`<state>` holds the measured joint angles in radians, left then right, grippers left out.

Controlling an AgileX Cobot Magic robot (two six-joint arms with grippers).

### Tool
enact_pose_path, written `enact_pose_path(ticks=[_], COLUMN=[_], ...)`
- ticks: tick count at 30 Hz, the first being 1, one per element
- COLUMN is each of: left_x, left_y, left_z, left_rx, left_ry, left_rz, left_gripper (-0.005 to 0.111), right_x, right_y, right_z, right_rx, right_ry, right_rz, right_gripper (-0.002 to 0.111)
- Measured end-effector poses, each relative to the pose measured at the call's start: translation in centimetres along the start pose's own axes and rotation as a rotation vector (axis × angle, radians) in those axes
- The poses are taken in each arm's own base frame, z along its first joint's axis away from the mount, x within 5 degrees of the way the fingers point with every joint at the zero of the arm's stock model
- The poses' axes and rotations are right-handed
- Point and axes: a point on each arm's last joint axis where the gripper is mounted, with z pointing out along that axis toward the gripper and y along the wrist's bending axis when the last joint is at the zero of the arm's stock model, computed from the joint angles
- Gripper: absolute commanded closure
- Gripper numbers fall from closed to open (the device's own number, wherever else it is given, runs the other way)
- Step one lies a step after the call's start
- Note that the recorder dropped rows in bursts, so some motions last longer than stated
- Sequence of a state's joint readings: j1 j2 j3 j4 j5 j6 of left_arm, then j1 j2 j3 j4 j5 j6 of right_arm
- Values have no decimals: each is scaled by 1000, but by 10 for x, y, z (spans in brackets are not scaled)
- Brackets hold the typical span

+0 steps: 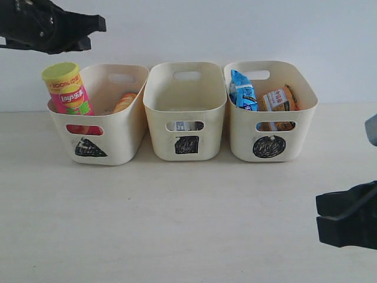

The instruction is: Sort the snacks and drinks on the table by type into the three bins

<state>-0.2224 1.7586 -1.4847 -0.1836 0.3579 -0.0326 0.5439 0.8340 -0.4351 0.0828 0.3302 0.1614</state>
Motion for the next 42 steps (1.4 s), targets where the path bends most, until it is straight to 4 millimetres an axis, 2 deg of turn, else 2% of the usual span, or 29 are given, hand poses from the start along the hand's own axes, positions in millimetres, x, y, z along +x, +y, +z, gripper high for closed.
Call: enact_pose_path(ticks=[5,10,14,22,28,36,42], left_x=[-8,-2,13,57,81,97,100], left_y=[-4,-6,-5,0,2,1,0], left_z=[-29,-70,-107,-188,-233,-279,-300], left_rx=[11,25,29,46,66,97,113], left_ry=[-6,-52,-112,-202,-293,-383,-446], left_rz=[2,-15,-23,-28,-22,-11,-5], left_gripper=[102,102,102,102,102,102,102], right_x=[0,0,0,0,0,0,0], right_y=[0,0,0,0,0,0,0], right_z=[0,0,0,0,0,0,0], right_rx=[0,0,0,0,0,1,1], right_ry=[0,0,0,0,0,0,0], right_rz=[0,0,0,0,0,-2,-2], right_gripper=[108,108,108,108,108,108,108])
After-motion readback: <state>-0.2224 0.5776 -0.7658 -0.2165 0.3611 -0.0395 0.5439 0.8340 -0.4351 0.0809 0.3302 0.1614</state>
